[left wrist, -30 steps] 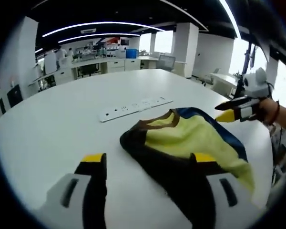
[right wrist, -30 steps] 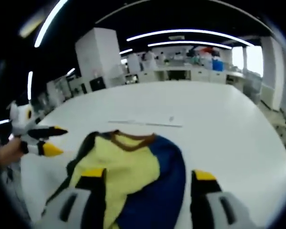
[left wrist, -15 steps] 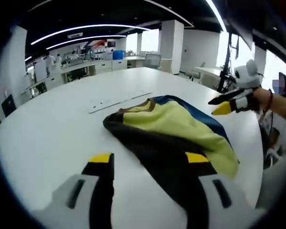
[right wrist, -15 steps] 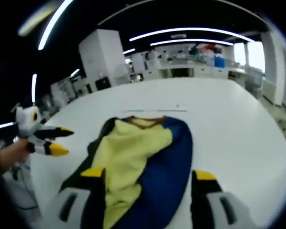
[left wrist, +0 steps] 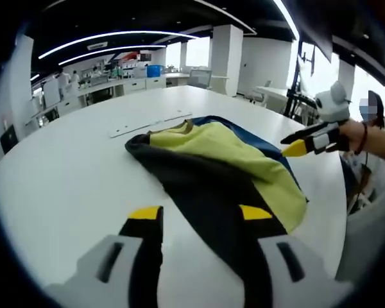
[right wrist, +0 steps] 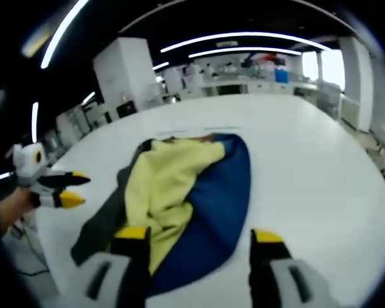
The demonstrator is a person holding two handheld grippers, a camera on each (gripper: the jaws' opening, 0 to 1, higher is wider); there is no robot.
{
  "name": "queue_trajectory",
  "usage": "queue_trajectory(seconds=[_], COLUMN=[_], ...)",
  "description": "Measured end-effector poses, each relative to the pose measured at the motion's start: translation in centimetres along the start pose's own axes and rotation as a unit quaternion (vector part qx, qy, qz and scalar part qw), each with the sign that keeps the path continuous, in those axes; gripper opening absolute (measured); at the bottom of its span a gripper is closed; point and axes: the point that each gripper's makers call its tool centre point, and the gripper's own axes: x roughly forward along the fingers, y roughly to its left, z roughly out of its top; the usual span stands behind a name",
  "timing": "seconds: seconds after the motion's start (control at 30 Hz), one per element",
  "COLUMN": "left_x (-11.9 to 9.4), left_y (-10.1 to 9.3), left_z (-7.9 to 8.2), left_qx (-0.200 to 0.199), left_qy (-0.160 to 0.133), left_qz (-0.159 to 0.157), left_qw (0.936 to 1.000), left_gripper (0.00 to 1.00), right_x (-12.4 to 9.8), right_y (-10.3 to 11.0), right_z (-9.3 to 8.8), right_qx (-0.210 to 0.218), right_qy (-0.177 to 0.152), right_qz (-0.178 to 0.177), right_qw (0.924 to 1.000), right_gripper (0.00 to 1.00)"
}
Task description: Fold the garment on the visible template until the final outline fits inside the template.
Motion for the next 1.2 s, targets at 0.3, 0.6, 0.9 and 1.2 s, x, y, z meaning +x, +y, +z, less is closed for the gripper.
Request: queue_trajectory(seconds=[0.3,0.6,0.9,1.2], left_x=[1.7,3.2,3.8,3.8], left_y=[0.9,0.8,1.3,0.4], left_z=[-2.1,-2.8,-3.1,-2.7], left_qx=[0.009,0.014,0.018,0.003], left_qy=[0.01,0.022,0.034,0.027], left_qz=[0.019,0.028,0.04,0.029], left_qw=[0.9997,0.9993,0.9985,0.9992], left_gripper=[0.3,0.23,0.17,0.0], right_x=[0.7,1.1,1.5,1.6], right_y=[-0.9,-1.6,-1.3,-1.8], right_z=[-1.6,-1.9,-1.9,-1.5], right_qx=[-0.005,-0.021,-0.06,-0.036], right_qy=[0.001,-0.002,-0.003,-0.017], right_qz=[-0.031,-0.058,-0.079,-0.08], right_qw=[0.9995,0.9981,0.9951,0.996], right_gripper=[0.41,0.34,0.21,0.0])
